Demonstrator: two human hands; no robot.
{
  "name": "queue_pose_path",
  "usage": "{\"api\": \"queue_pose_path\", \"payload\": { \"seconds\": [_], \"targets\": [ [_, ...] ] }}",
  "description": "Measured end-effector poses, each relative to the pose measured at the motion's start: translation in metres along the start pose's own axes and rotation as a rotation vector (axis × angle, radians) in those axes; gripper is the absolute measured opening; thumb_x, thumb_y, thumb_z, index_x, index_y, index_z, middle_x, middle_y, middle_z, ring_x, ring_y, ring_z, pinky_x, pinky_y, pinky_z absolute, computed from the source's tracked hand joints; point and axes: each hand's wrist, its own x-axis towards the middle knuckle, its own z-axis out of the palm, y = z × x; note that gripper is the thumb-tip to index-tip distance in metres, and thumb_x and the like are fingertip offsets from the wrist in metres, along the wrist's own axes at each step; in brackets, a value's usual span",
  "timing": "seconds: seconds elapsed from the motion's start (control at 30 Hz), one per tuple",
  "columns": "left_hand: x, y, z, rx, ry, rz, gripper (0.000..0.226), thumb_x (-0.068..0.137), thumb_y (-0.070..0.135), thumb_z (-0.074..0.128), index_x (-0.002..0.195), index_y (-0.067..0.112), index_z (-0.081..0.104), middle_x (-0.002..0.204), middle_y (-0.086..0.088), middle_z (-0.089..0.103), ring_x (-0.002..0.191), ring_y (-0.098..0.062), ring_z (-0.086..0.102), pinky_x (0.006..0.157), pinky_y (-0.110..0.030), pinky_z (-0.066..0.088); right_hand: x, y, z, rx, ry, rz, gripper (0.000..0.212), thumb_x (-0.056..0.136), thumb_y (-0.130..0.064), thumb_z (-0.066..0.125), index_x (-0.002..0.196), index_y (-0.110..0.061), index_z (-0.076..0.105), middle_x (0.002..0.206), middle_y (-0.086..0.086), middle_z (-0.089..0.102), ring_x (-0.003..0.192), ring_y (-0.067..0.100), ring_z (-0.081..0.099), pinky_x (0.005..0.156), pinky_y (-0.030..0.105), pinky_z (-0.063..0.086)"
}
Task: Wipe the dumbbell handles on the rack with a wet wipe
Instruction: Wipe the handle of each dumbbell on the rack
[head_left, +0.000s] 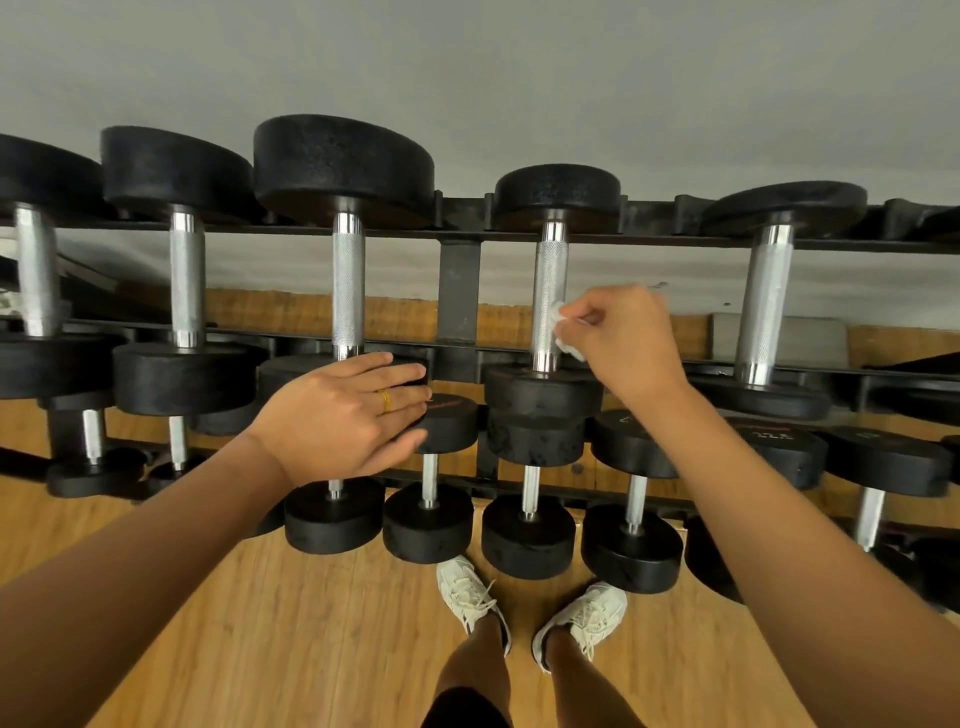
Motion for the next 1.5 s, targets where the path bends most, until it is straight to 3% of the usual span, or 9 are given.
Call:
{"api": "queue_pose_path", "payload": {
  "seconds": [0.2, 0.37, 0.47, 0.63, 0.9, 1.0, 1.2, 1.33, 1.5],
  "targets": [
    [0.0, 0.002, -0.001, -0.002, -0.002, -0.005, 0.042, 0.106, 0.037, 0.048, 0.112, 0.01, 0.079, 0.115, -0.007, 0.077, 0.119, -0.025, 0.069, 0.108, -0.044, 0.049, -0.011, 0.007, 0.004, 0.013, -0.06, 0.017, 0.007, 0.088, -0.012, 0.075, 0.095, -0.013, 0.078, 0.092, -0.007, 0.071, 0.077, -0.007, 0.059, 0.073, 0.002, 0.041],
    [-0.001, 0.0, -0.001, -0.012, 0.008, -0.004, 0.041, 0.105, 0.036, 0.049, 0.111, 0.01, 0.079, 0.114, -0.008, 0.077, 0.118, -0.026, 0.069, 0.107, -0.045, 0.051, -0.002, 0.004, -0.004, 0.031, -0.109, 0.052, 0.007, 0.086, -0.011, 0.077, 0.093, -0.012, 0.078, 0.086, -0.007, 0.068, 0.079, 0.0, 0.061, 0.085, 0.019, 0.05],
    [-0.001, 0.001, 0.0, -0.015, 0.014, -0.009, 0.041, 0.106, 0.036, 0.049, 0.112, 0.009, 0.079, 0.116, -0.008, 0.077, 0.119, -0.026, 0.069, 0.107, -0.045, 0.051, -0.007, 0.007, -0.001, 0.088, -0.042, 0.034, 0.011, 0.086, -0.011, 0.077, 0.096, -0.012, 0.078, 0.089, -0.008, 0.069, 0.081, 0.0, 0.062, 0.088, 0.02, 0.051],
    [-0.001, 0.001, 0.0, -0.017, 0.01, 0.004, 0.043, 0.107, 0.038, 0.047, 0.111, 0.011, 0.08, 0.116, -0.006, 0.077, 0.121, -0.025, 0.068, 0.108, -0.043, 0.048, -0.009, 0.009, -0.007, 0.05, -0.21, 0.02, 0.012, 0.085, -0.012, 0.078, 0.096, -0.014, 0.077, 0.091, -0.011, 0.07, 0.083, -0.002, 0.063, 0.083, 0.014, 0.05],
    [-0.002, 0.0, 0.002, -0.008, 0.037, 0.009, 0.042, 0.106, 0.038, 0.048, 0.109, 0.011, 0.08, 0.114, -0.005, 0.077, 0.12, -0.023, 0.068, 0.109, -0.04, 0.045, 0.039, -0.012, 0.001, 0.337, 0.224, -0.012, 0.022, 0.092, -0.02, 0.072, 0.113, -0.018, 0.075, 0.107, -0.008, 0.074, 0.094, 0.009, 0.071, 0.08, 0.038, 0.062],
    [-0.002, -0.001, 0.002, -0.018, 0.037, 0.007, 0.044, 0.107, 0.039, 0.046, 0.108, 0.012, 0.081, 0.115, -0.005, 0.077, 0.12, -0.023, 0.068, 0.109, -0.04, 0.046, 0.039, -0.016, 0.014, 0.296, 0.331, -0.044, 0.024, 0.093, -0.021, 0.071, 0.116, -0.016, 0.075, 0.109, -0.004, 0.071, 0.099, 0.006, 0.066, 0.087, 0.033, 0.058],
    [-0.005, -0.002, 0.006, -0.039, 0.062, 0.006, 0.044, 0.107, 0.04, 0.048, 0.106, 0.011, 0.081, 0.115, -0.004, 0.077, 0.121, -0.022, 0.068, 0.107, -0.04, 0.05, 0.017, -0.006, 0.02, 0.162, 0.271, -0.086, 0.026, 0.094, -0.024, 0.069, 0.119, -0.017, 0.073, 0.104, -0.002, 0.069, 0.09, 0.004, 0.061, 0.082, 0.013, 0.049],
    [-0.005, -0.002, 0.006, -0.043, 0.057, 0.002, 0.044, 0.108, 0.04, 0.048, 0.107, 0.012, 0.081, 0.116, -0.004, 0.077, 0.123, -0.022, 0.067, 0.109, -0.04, 0.048, 0.043, -0.018, 0.018, 0.13, 0.357, -0.09, 0.02, 0.094, -0.023, 0.068, 0.113, -0.017, 0.075, 0.111, -0.004, 0.071, 0.103, 0.003, 0.063, 0.097, 0.026, 0.052],
    [-0.004, -0.001, 0.005, -0.04, 0.053, -0.002, 0.044, 0.107, 0.04, 0.047, 0.107, 0.012, 0.081, 0.115, -0.005, 0.077, 0.121, -0.023, 0.067, 0.107, -0.041, 0.05, 0.006, -0.003, 0.022, 0.032, 0.241, -0.146, 0.024, 0.095, -0.021, 0.068, 0.116, -0.012, 0.074, 0.104, 0.001, 0.07, 0.094, 0.006, 0.063, 0.088, 0.021, 0.051]
  ]
}}
